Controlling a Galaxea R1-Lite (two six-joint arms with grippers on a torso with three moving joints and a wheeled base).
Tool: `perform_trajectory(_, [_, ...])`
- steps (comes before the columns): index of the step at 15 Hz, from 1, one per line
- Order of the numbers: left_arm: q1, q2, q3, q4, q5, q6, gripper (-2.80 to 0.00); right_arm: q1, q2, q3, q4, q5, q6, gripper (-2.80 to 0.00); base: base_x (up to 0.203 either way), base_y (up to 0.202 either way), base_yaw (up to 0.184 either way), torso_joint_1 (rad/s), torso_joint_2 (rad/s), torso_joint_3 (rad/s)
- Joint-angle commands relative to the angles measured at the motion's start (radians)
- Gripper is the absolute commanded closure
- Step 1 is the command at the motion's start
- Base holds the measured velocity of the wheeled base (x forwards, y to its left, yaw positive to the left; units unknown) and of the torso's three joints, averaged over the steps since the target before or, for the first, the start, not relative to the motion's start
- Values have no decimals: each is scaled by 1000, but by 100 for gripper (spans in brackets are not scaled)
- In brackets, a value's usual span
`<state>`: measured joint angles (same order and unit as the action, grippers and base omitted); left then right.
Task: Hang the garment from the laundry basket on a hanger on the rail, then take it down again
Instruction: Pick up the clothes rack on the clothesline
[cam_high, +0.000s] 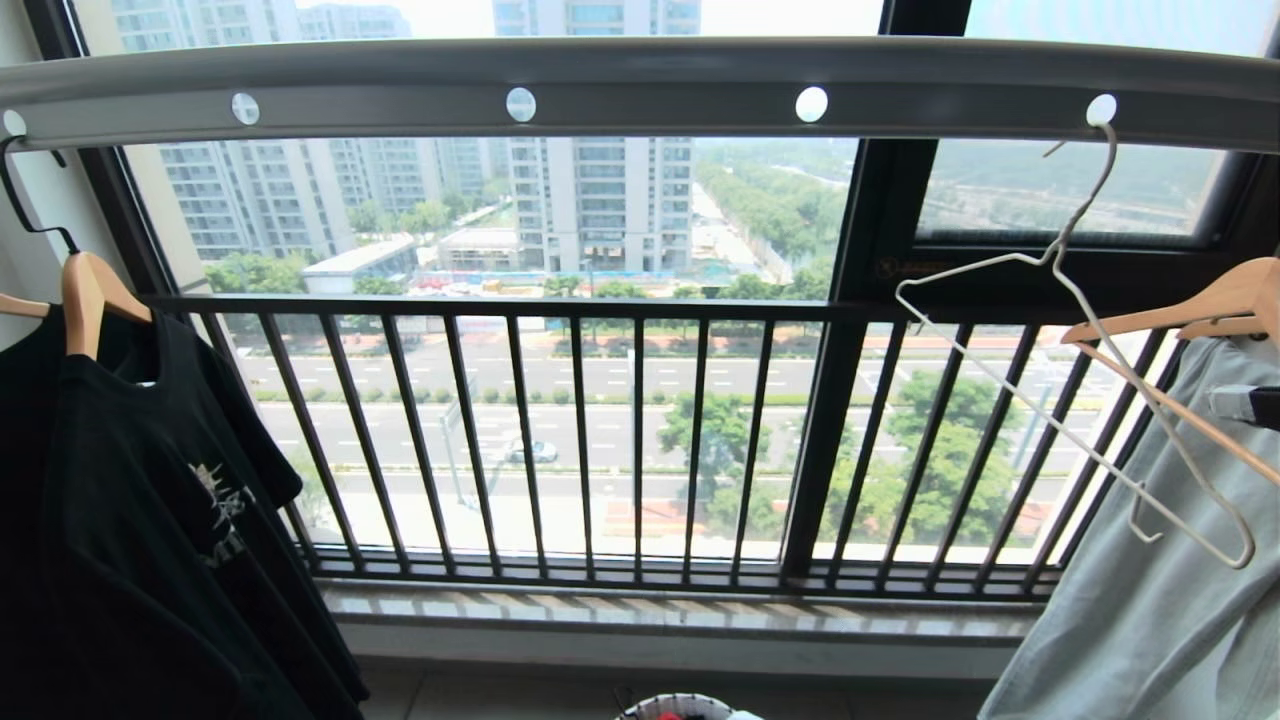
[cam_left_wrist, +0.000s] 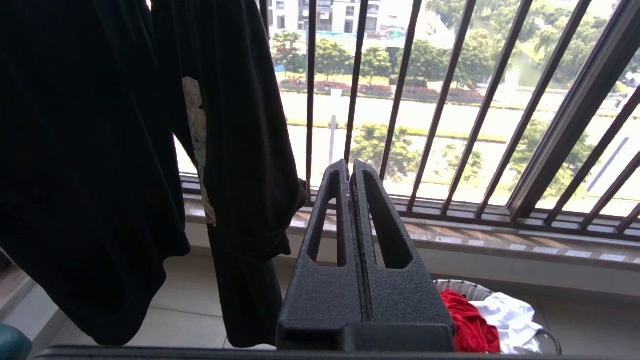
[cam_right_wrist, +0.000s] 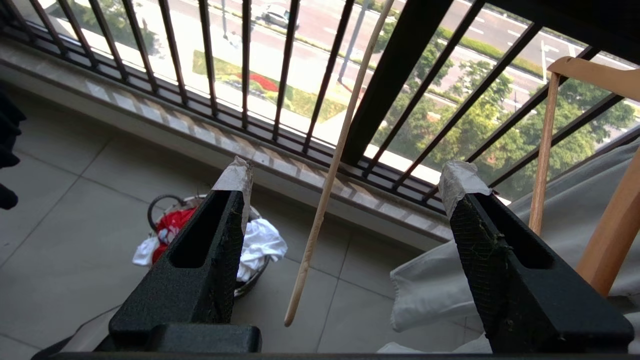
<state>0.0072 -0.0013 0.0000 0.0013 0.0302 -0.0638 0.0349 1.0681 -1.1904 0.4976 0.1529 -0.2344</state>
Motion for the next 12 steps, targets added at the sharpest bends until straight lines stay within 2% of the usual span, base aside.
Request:
perform_trajectory(1, [0,1,0,0,0,-1,0,0,71,-11,-9,13,-1,-280,0,0,0,0,0,0])
perform_trajectory(12, [0,1,0,0,0,-1,0,22,223,-64,-10,-1,12,-280,0,0,0,0,0,0])
